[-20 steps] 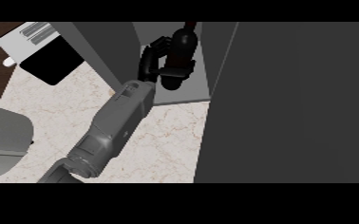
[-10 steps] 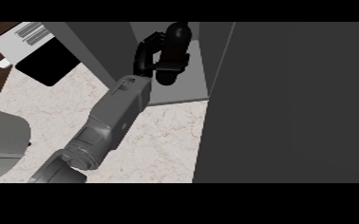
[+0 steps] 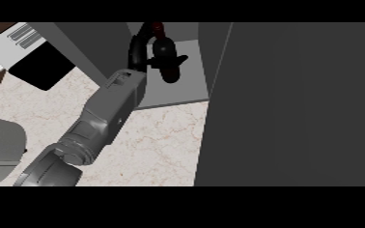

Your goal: Pick up the wine, place it into the cabinet and close the cabinet

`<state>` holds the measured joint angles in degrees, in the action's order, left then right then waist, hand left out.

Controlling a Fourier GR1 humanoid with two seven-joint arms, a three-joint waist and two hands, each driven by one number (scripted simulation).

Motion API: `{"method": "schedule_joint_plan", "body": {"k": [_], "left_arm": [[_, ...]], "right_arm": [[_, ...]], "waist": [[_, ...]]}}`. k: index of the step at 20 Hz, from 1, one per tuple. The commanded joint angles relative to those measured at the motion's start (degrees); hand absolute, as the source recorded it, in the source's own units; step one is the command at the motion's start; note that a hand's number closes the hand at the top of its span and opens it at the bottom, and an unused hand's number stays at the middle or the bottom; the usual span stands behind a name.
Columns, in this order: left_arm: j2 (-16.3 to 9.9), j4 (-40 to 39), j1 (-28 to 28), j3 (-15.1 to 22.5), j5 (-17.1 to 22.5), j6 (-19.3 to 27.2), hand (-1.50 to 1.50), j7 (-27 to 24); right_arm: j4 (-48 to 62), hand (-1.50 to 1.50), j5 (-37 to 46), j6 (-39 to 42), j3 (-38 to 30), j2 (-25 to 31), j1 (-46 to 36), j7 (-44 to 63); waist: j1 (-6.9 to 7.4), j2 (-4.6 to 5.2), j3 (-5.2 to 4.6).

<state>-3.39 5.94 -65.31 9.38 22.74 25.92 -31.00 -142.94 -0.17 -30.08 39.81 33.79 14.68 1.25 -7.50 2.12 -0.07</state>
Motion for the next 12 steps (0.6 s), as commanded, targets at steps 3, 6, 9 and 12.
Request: {"method": "schedule_joint_plan", "body": {"k": [3,6,9,12], "left_arm": [[-1.4,-2.1,-0.7,-0.4,-0.4,3.3,-1.5,-1.2],[-1.3,-1.6,-2.6,-1.3,0.3,1.9,-1.5,-0.4],[-1.7,0.1,-2.1,-1.5,0.5,-4.2,-1.5,-3.0],[-3.4,1.2,-2.1,-3.9,2.7,-9.6,-1.5,-3.2]], "right_arm": [[-7.8,-1.5,-2.4,1.1,0.8,1.6,2.4,1.5],[-6.9,-1.5,-3.7,1.3,-0.8,1.4,2.0,1.0],[-7.8,-1.5,-3.7,1.4,-0.1,1.6,3.1,1.1],[-7.6,-1.5,-2.6,1.1,-0.2,2.1,3.8,0.9]], "waist": [[-0.59,0.35,-0.07],[-0.15,0.43,-0.04],[-0.02,0.18,-0.1],[0.96,-0.21,-0.13]]}}
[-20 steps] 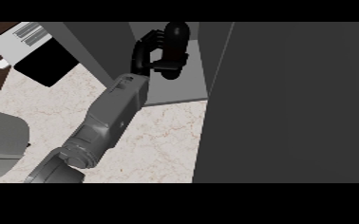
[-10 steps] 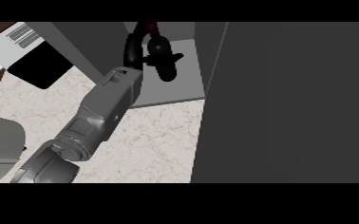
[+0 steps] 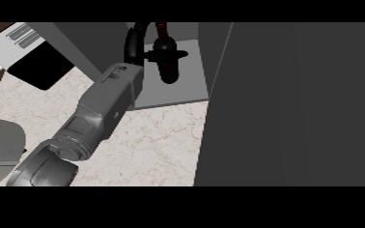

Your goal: Pick up the wine, place it into the cabinet and close the cabinet

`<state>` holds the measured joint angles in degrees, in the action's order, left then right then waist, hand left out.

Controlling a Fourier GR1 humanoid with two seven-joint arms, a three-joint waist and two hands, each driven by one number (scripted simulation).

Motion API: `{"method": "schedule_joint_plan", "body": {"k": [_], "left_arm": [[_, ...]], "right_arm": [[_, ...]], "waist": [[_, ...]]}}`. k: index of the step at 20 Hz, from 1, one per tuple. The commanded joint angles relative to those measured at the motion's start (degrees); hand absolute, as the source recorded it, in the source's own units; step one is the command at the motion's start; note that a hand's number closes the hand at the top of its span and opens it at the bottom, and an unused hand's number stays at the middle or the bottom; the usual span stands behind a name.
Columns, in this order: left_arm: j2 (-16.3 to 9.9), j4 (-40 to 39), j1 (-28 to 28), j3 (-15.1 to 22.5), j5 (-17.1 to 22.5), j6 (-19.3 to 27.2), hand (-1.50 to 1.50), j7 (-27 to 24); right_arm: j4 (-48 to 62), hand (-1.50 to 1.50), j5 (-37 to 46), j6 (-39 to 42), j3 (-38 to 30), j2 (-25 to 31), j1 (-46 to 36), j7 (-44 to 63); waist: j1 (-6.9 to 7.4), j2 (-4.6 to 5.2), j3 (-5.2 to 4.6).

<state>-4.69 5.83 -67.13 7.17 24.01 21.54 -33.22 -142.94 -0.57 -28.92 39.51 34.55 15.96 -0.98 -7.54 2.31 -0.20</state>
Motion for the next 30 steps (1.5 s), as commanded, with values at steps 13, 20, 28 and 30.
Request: {"method": "schedule_joint_plan", "body": {"k": [13,20,28,30], "left_arm": [[3.3,3.9,-3.8,-4.7,3.7,-15.2,-1.5,-2.4],[4.6,5.2,-0.7,-4.0,3.9,-16.1,-1.5,-2.6],[4.7,12.2,3.1,-1.1,6.4,-19.4,-1.5,0.1],[4.7,14.6,6.1,0.8,8.5,-20.2,-1.5,0.1]], "right_arm": [[-8.9,-1.5,-2.3,-0.2,-0.6,0.6,3.3,3.9],[-10.6,-1.5,-2.8,-0.8,-2.0,2.1,5.3,5.2],[-13.2,-1.5,-0.8,-3.3,-2.6,3.0,5.7,8.5],[-14.8,-1.5,-0.6,-2.9,-2.3,4.6,7.7,7.2]], "waist": [[3.61,-1.21,0.09],[4.91,-1.98,0.15],[6.67,-2.95,0.09],[5.4,-3.28,0.12]]}}
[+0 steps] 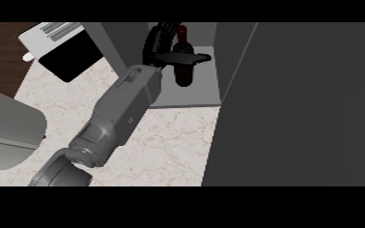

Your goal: Pick up the wine, place it into the cabinet and close the cabinet

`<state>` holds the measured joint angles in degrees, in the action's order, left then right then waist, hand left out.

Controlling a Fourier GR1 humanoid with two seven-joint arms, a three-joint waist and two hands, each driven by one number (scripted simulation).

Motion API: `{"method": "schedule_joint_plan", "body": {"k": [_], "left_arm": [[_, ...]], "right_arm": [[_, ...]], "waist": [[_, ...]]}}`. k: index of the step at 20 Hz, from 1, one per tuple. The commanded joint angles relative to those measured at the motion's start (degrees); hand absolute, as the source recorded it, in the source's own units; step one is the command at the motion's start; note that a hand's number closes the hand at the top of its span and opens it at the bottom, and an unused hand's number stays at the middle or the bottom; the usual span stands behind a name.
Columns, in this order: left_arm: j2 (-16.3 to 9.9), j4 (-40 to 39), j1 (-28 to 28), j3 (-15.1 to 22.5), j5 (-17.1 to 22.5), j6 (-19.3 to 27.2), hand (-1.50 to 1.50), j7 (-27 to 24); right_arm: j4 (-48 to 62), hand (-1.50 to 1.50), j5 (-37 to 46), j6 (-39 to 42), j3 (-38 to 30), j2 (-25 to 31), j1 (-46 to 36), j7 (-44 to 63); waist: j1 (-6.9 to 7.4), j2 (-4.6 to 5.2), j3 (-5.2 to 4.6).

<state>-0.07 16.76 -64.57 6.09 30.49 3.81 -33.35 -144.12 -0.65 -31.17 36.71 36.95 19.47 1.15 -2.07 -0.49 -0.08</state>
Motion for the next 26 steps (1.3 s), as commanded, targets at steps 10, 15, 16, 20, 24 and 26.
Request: {"method": "schedule_joint_plan", "body": {"k": [10,15,16,20,24,26], "left_arm": [[0.1,22.9,18.3,10.8,6.9,-1.1,-1.5,5.2],[0.1,33.6,27.0,13.6,4.3,0.6,-1.5,7.9],[-1.6,34.7,30.8,14.2,3.7,-1.3,-1.5,7.6],[-2.2,44.8,37.6,17.0,2.7,1.9,-1.5,9.3],[-4.8,52.1,46.6,17.7,4.5,-0.6,-1.5,9.8],[-5.2,57.1,48.4,18.5,4.0,1.1,-1.5,11.4]], "right_arm": [[-10.7,-1.5,-0.4,-1.5,0.7,1.5,4.3,4.7],[-12.0,-1.5,-0.8,-2.1,-1.7,3.0,4.0,5.7],[-11.3,-1.5,-1.4,-2.5,-1.3,2.0,3.7,5.0],[-12.2,-1.5,-1.3,-1.6,-1.9,3.4,4.7,4.8],[-13.4,-1.5,1.3,-2.8,-0.5,4.0,5.2,5.0],[-12.9,-1.5,-2.3,-1.7,-3.9,4.7,2.8,7.3]], "waist": [[2.36,-0.84,0.02],[3.12,-0.75,0.06],[3.5,-0.74,0.06],[2.72,-0.41,0.09],[2.27,-0.45,0.02],[2.51,-0.05,0.06]]}}
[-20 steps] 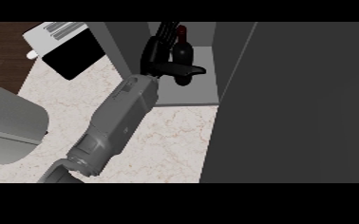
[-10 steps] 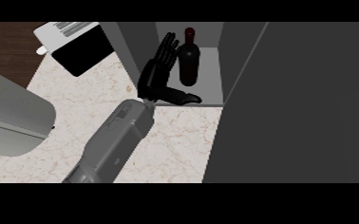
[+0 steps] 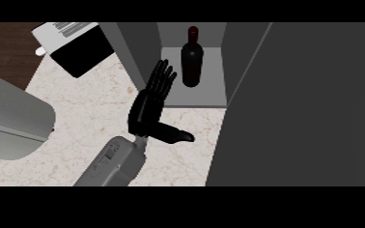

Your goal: Pick up the wine, place it into the cabinet and close the cabinet

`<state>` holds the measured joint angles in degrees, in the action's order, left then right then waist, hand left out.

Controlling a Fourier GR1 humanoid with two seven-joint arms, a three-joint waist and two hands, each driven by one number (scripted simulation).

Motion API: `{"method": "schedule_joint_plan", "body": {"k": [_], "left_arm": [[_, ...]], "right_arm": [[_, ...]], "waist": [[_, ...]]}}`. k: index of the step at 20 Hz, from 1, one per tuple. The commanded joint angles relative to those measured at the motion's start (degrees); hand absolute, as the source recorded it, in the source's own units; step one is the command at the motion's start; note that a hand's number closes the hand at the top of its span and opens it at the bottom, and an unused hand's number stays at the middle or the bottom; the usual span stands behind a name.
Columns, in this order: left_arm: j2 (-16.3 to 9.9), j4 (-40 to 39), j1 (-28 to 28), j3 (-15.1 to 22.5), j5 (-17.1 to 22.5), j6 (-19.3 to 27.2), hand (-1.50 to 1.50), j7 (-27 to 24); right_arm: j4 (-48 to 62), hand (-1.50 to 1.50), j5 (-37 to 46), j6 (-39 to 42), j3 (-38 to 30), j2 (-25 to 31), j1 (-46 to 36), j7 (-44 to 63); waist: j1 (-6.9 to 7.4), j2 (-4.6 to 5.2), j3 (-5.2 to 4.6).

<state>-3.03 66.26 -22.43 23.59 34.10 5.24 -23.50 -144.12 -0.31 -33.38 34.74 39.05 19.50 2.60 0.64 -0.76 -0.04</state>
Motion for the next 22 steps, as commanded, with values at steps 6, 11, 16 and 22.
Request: {"method": "schedule_joint_plan", "body": {"k": [6,11,16,22], "left_arm": [[-7.6,15.7,15.7,-0.6,2.4,-3.6,-1.5,1.4],[-9.9,18.9,19.6,-1.4,2.2,-5.3,-1.5,-0.2],[-14.1,18.3,20.4,-5.7,2.9,-8.3,-1.5,-1.9],[-20.5,19.4,24.2,-12.2,6.5,-14.3,-1.5,-3.3]], "right_arm": [[-12.7,-1.5,-0.4,3.2,1.2,5.1,3.6,5.0],[-10.3,-1.5,-4.8,7.6,3.4,5.7,3.7,0.1],[-9.9,1.5,-3.3,14.6,10.4,9.3,1.5,1.1],[-12.7,1.5,-6.3,18.6,8.9,12.3,1.2,-0.4]], "waist": [[-0.72,0.28,0.0],[-0.76,0.33,0.1],[-0.41,0.42,-0.02],[-0.24,0.57,-0.01]]}}
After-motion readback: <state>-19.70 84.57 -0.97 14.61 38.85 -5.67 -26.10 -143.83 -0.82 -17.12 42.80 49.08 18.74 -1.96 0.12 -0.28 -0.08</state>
